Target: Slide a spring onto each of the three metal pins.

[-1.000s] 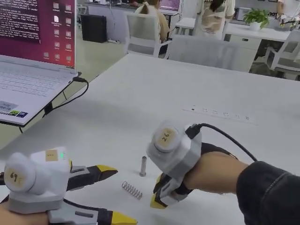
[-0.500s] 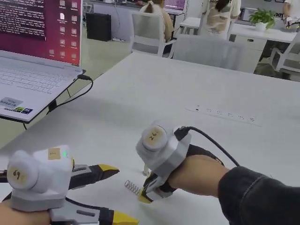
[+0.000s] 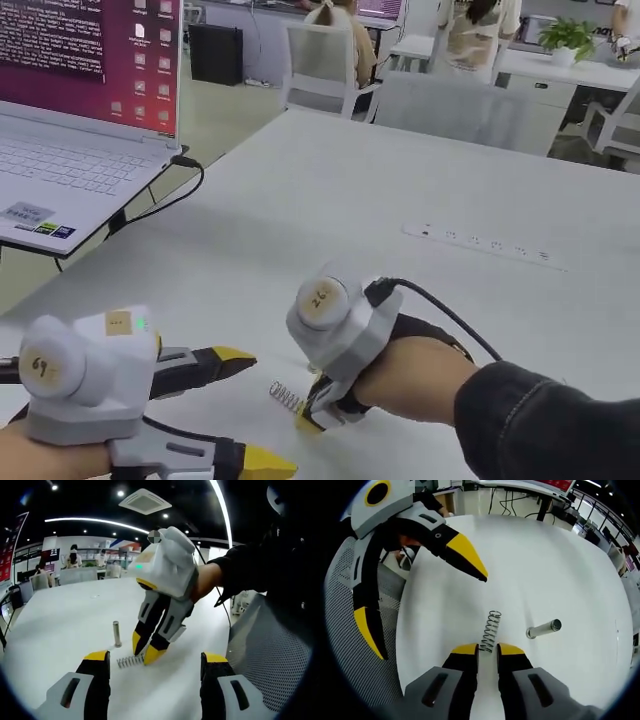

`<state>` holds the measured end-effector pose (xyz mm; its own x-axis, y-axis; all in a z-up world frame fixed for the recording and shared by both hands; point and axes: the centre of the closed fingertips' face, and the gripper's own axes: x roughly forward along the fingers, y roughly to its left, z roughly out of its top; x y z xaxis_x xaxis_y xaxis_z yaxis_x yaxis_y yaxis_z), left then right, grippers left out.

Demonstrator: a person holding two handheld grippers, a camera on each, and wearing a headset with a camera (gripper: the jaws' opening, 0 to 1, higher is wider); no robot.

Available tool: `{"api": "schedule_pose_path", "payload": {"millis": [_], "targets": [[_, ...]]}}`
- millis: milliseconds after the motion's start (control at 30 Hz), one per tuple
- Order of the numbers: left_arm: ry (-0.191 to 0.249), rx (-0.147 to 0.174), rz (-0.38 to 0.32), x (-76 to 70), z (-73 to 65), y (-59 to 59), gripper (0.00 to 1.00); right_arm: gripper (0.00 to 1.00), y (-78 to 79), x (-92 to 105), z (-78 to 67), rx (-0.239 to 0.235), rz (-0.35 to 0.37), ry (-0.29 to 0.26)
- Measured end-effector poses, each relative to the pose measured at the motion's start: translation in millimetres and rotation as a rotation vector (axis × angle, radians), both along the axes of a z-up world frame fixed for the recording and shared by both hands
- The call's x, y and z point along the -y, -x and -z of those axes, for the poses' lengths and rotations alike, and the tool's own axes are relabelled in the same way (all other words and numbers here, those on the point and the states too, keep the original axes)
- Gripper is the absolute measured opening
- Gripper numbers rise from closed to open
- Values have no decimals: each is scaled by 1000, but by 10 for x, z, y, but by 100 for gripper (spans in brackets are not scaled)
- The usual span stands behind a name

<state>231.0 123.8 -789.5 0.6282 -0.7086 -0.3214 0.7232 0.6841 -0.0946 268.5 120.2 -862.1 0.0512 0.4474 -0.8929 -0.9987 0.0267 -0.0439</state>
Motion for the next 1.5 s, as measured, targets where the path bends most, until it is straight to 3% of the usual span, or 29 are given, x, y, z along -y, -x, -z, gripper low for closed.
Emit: {"api": "schedule_pose_path", "payload": {"millis": [500,767,1033,1233,1500], "targets": [[-5,-3,0,-14,16,-4,69,9,48,137,-60,8,-58,20],[-7,-7,20,52,23,-16,66,8,179,276,-243,12,-110,9],[-9,-4,45,115,7,-28,63,8,280,376,-485,-3,-129,-44],[-11,-2,72,164,-4,-19,59,8,368,450,-539,-4,-157,-53],[-14,8,137,246,-16,47,46,8,472,486,-568,-12,-195,-58]]}}
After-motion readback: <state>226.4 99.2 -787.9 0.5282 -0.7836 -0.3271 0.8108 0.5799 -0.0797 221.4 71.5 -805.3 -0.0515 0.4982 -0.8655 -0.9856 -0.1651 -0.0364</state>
